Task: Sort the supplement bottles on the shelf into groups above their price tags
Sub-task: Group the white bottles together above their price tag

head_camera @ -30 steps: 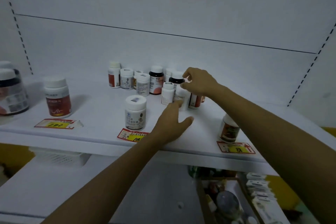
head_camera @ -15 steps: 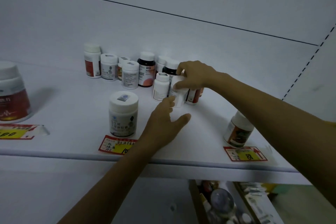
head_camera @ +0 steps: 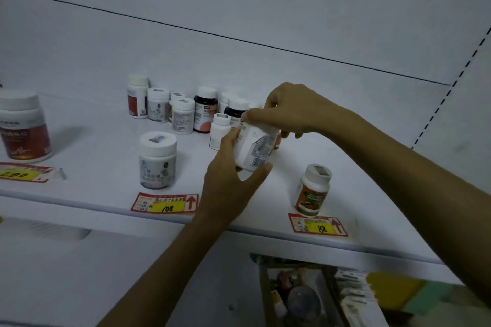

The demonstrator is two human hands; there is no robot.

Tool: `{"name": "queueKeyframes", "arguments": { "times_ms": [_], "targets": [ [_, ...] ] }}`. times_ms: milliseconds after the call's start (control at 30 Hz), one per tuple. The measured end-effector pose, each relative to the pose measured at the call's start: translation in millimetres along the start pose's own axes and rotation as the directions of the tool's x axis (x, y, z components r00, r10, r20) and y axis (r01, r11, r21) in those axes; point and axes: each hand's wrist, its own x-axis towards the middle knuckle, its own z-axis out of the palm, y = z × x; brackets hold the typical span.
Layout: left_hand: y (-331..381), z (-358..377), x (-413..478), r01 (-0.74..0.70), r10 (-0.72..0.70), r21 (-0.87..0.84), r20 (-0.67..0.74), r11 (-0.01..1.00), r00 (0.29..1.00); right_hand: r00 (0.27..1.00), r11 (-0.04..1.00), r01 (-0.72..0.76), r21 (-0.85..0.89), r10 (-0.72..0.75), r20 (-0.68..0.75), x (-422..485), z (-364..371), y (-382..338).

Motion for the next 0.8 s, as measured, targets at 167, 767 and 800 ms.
{"name": "queueKeyframes", "arguments": {
  "times_ms": [167,767,800],
  "targets": [
    [36,10,-22,0.011,-0.019,-0.105,-0.081,0.994,0.997,0.995,0.956,0.090,0.280,-0.072,-0.072,-43,-8,18],
    [97,19,-131,0.250,-0.421,-0.815,0.008,0.523,0.907,0.990,0.284,0.121,0.951,-0.109,-0.093,-163,37,34],
    [97,18,-133,0.170,-0.386,-0.690,-0.171,0.704,0.906,0.991,0.276,0.112,0.955,-0.095,-0.089,-167,42,31]
  ]
}}
